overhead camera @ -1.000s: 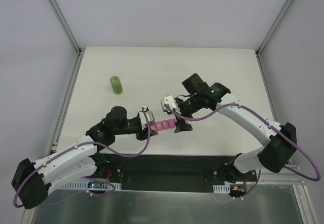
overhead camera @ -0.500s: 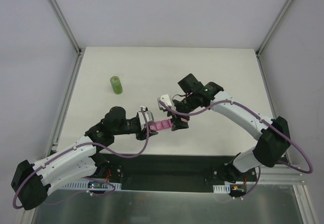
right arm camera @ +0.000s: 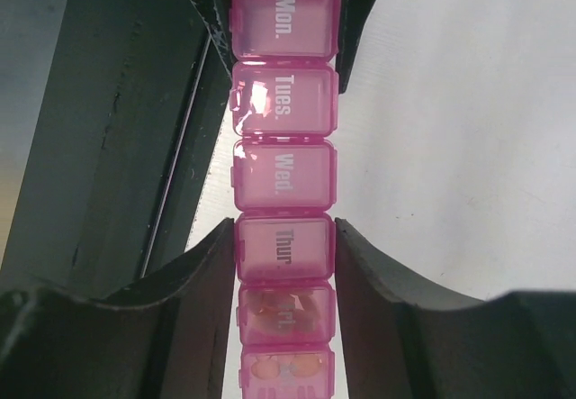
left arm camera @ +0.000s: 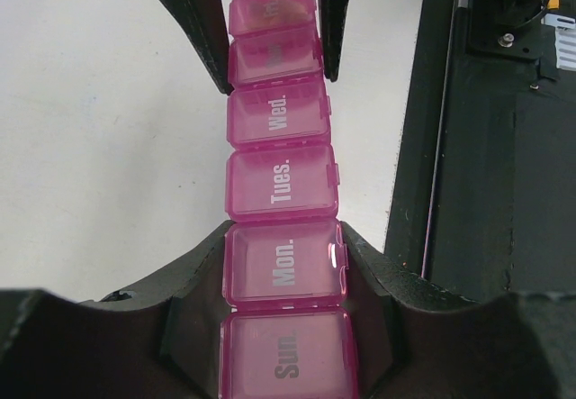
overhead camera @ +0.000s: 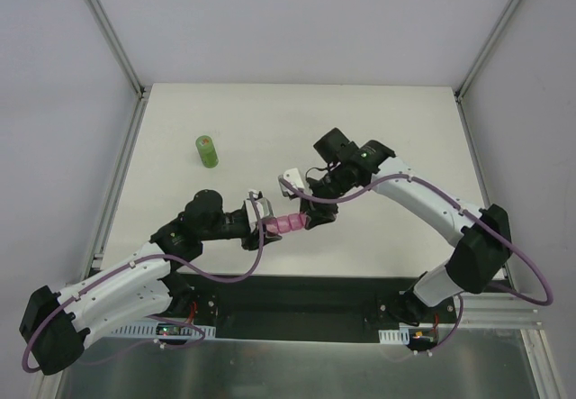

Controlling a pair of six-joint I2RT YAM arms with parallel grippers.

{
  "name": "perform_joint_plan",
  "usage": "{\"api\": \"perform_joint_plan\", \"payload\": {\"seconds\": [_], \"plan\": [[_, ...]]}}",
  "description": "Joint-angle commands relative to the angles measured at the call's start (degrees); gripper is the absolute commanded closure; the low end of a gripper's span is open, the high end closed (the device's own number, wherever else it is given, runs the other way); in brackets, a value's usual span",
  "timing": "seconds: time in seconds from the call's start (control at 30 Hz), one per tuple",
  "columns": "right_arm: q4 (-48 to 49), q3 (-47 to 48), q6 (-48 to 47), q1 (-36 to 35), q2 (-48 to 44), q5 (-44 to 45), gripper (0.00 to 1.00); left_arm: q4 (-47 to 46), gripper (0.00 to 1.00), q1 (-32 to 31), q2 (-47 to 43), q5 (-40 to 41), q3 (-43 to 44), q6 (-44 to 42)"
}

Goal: Sort the pills into containers

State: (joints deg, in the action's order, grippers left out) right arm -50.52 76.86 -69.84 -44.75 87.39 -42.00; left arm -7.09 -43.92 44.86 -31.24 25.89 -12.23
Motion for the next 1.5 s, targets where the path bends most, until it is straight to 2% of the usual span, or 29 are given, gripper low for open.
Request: {"api": "perform_joint_plan", "payload": {"seconds": [0.0, 0.17, 0.33, 0.47, 0.6, 0.7, 0.8, 0.93, 1.23, 1.33, 1.43, 1.47], "plan": [[-10.63, 7.93, -6.17, -0.16, 2.6, -4.84, 0.65, -2.14, 1.0, -0.46, -0.83, -2.24, 1.36, -1.3], [-22.48, 15.24, -8.64, -0.25, 9.44, -8.44, 0.66, -1.35, 1.0, -0.46, -0.92, -2.07, 1.27, -2.62], [-27.43, 20.86, -2.95, 0.19, 15.25, -7.48, 0.65, 0.06, 1.0, -0.46, -1.44, -1.01, 1.36, -4.12], [-29.1, 25.34, 2.69, 2.12, 19.47, -9.41, 0.55, 0.5, 1.0, -0.46, -1.44, -1.1, 1.36, -4.47], [-25.25, 27.29, 6.82, 5.1, 18.96, -7.23, 0.35, 0.59, 1.0, -0.46, -1.36, -1.8, 1.44, -4.38], [-21.9, 28.69, 9.28, 6.86, 17.81, -4.85, 0.29, 0.59, 1.0, -0.46, -1.27, -2.24, 1.44, -4.12], [-19.54, 27.83, 10.86, 7.13, 17.29, -0.9, 0.31, 0.59, 1.0, -0.46, -1.18, -2.42, 1.53, -3.94], [-9.45, 22.39, 14.82, 7.22, 14.13, 4.9, 0.37, 0.59, 1.0, -0.46, -1.27, -2.77, 1.71, -3.68], [-3.1, 14.99, 17.11, 4.94, 12.01, 3.68, 0.51, 0.5, 1.0, -0.46, -1.53, -2.42, 1.71, -3.77], [-2.65, 15.07, 17.81, 4.85, 11.66, 4.38, 0.48, 0.59, 1.0, -0.46, -1.62, -2.07, 1.53, -3.77], [-4.31, 18.93, 18.87, 8.53, 9.91, -1.21, 0.39, 0.59, 1.0, -0.46, -1.79, -1.72, 1.44, -3.68], [-5.71, 20.07, 16.69, 9.24, 9.29, -2.46, 0.33, 0.59, 1.0, -0.46, -1.79, -1.63, 1.44, -3.68]]}}
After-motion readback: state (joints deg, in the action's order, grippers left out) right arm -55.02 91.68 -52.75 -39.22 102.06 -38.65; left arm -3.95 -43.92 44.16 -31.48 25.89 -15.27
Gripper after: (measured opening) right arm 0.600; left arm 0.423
